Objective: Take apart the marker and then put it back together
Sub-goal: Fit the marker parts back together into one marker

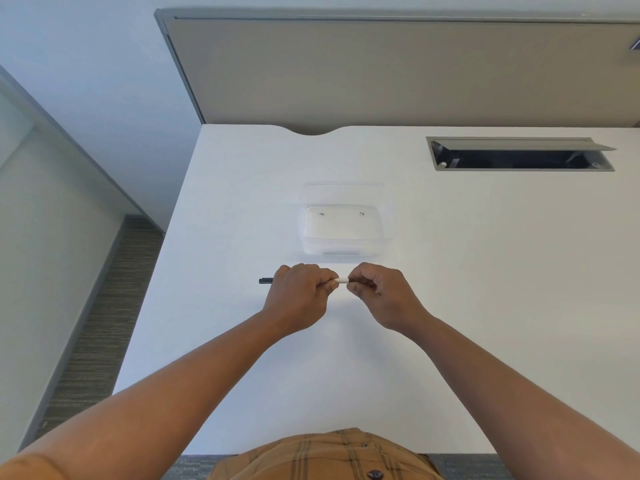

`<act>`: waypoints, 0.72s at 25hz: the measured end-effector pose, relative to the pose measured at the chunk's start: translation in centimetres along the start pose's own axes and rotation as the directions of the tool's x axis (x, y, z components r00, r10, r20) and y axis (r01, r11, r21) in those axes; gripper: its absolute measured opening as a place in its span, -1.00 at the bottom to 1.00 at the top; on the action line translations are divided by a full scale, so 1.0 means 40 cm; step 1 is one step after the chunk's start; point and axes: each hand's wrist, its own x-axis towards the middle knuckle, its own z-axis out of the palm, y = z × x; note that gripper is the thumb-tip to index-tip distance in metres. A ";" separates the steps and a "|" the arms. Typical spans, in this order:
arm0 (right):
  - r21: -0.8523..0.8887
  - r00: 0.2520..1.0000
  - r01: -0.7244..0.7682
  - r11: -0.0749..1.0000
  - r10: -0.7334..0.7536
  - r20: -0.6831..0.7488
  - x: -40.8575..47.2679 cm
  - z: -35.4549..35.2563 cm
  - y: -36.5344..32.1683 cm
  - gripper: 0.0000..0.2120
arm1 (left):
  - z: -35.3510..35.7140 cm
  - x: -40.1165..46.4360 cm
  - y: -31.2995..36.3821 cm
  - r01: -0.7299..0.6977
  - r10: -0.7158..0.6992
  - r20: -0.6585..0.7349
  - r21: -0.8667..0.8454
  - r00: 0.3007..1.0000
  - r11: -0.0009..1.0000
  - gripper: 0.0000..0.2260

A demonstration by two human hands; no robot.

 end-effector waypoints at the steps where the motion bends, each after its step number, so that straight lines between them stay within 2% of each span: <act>1: -0.028 1.000 0.006 1.000 -0.005 0.015 0.001 -0.002 -0.002 -0.88 | 0.001 0.000 0.000 -0.006 0.006 -0.006 0.005 1.000 1.000 -0.82; 3: -0.033 0.997 -0.038 0.999 0.040 0.059 0.004 -0.003 -0.009 -0.84 | 0.002 0.001 -0.002 -0.025 0.025 -0.028 0.033 0.999 0.999 -0.82; 5: 0.158 0.975 -0.183 0.970 0.159 0.155 0.010 -0.009 -0.016 -0.73 | 0.001 0.000 -0.001 -0.047 0.050 -0.046 0.067 0.998 0.997 -0.82; 6: 0.287 0.948 -0.283 0.915 0.221 0.230 0.011 -0.012 -0.023 -0.69 | 0.000 0.000 0.000 -0.059 0.062 -0.048 0.078 0.997 0.995 -0.81; 8: 0.386 0.900 -0.403 0.830 0.281 0.334 0.013 -0.020 -0.033 -0.65 | -0.002 0.002 0.000 -0.065 0.068 -0.035 0.082 0.997 0.994 -0.81; 10: 0.301 0.923 -0.345 0.889 0.263 0.279 0.015 -0.018 -0.031 -0.72 | -0.004 0.008 -0.001 -0.030 0.031 -0.006 0.060 1.000 0.998 -0.81; 13: 0.165 0.986 -0.163 0.973 0.153 0.069 0.018 -0.014 -0.016 -0.91 | -0.005 0.020 -0.005 0.041 -0.040 0.038 -0.015 0.998 0.999 -0.81; 16: 0.040 0.997 -0.066 0.997 0.067 -0.026 0.020 -0.009 -0.008 -0.89 | -0.003 0.022 0.000 0.063 -0.060 0.045 -0.061 0.997 0.996 -0.81; 18: 0.018 0.995 -0.098 0.995 0.098 -0.034 0.016 -0.003 -0.015 -0.82 | -0.003 0.020 0.000 0.047 -0.046 0.031 -0.042 0.998 0.998 -0.81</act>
